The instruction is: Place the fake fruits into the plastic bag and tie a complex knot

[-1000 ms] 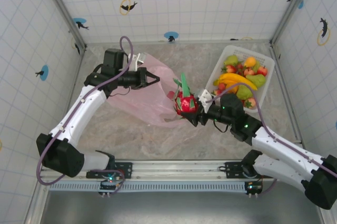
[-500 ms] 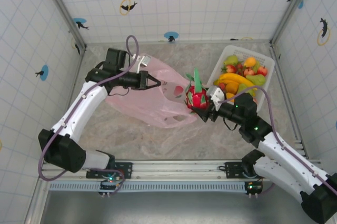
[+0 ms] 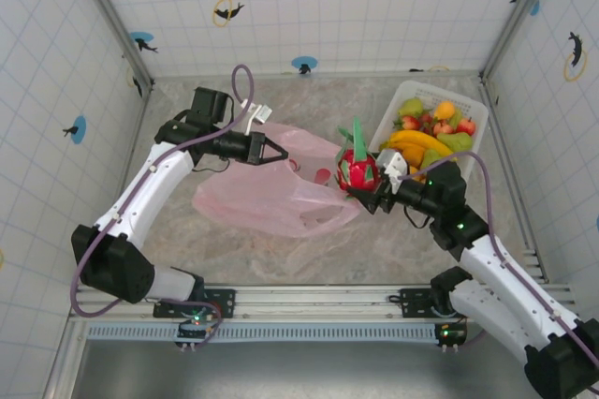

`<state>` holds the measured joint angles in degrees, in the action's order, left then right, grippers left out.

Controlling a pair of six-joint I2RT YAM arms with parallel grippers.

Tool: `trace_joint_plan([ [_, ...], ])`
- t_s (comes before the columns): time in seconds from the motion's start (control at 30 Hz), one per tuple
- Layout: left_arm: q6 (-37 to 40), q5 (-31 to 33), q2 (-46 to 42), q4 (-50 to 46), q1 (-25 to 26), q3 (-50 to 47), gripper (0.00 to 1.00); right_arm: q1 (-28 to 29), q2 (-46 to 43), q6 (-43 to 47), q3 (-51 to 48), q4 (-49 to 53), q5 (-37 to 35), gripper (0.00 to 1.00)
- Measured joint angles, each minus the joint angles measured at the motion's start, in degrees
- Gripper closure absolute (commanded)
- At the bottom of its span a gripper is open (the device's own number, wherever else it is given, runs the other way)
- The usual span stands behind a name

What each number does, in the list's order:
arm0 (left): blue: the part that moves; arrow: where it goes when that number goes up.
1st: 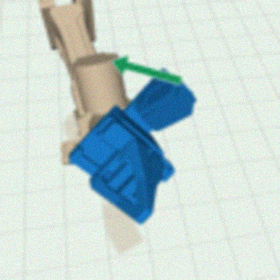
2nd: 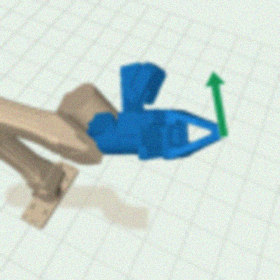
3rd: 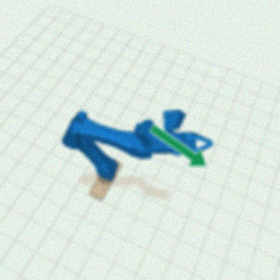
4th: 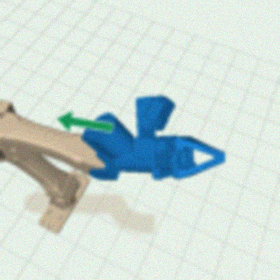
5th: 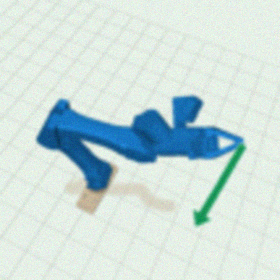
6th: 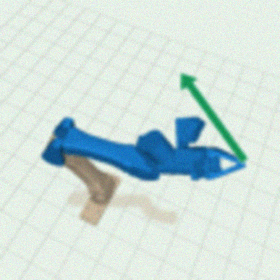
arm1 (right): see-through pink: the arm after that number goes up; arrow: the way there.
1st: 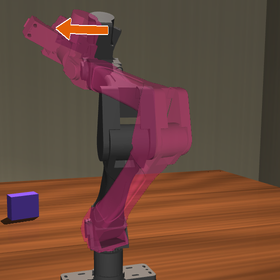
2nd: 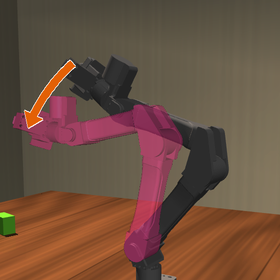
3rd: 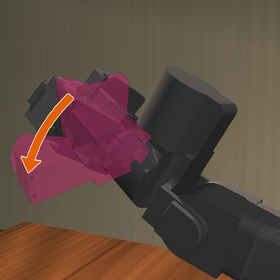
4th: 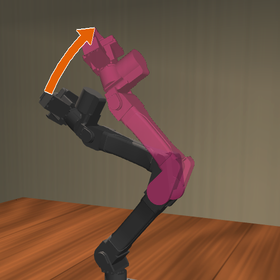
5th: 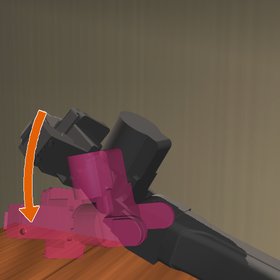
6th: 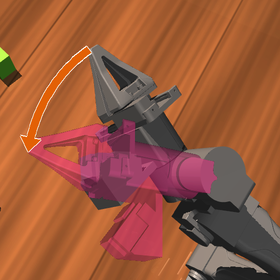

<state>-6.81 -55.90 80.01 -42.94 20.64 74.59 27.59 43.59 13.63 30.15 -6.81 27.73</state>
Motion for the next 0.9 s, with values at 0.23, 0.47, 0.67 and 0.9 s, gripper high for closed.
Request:
trace_joint_plan([
  [0.23, 1.25, -2.73, 0.00, 0.04, 0.00, 0.20, 1.00, -1.05, 2.58, 1.44, 1.46, -1.40, 0.37, 0.49],
  [0.47, -7.17, -6.40, -1.51, 10.69, 0.00, -2.71, 1.00, 7.19, 3.48, 2.62, -0.57, -7.91, -5.92, 0.49],
  [0.67, -18.12, -6.43, -3.93, 22.47, 0.59, -7.52, 1.00, 17.92, 5.42, 2.32, -6.71, -15.87, -14.67, 0.49],
  [0.9, -26.51, -5.03, -4.28, 31.39, 2.19, -9.18, 1.00, 24.11, 9.97, 1.81, -7.93, -23.26, -22.32, 0.49],
])
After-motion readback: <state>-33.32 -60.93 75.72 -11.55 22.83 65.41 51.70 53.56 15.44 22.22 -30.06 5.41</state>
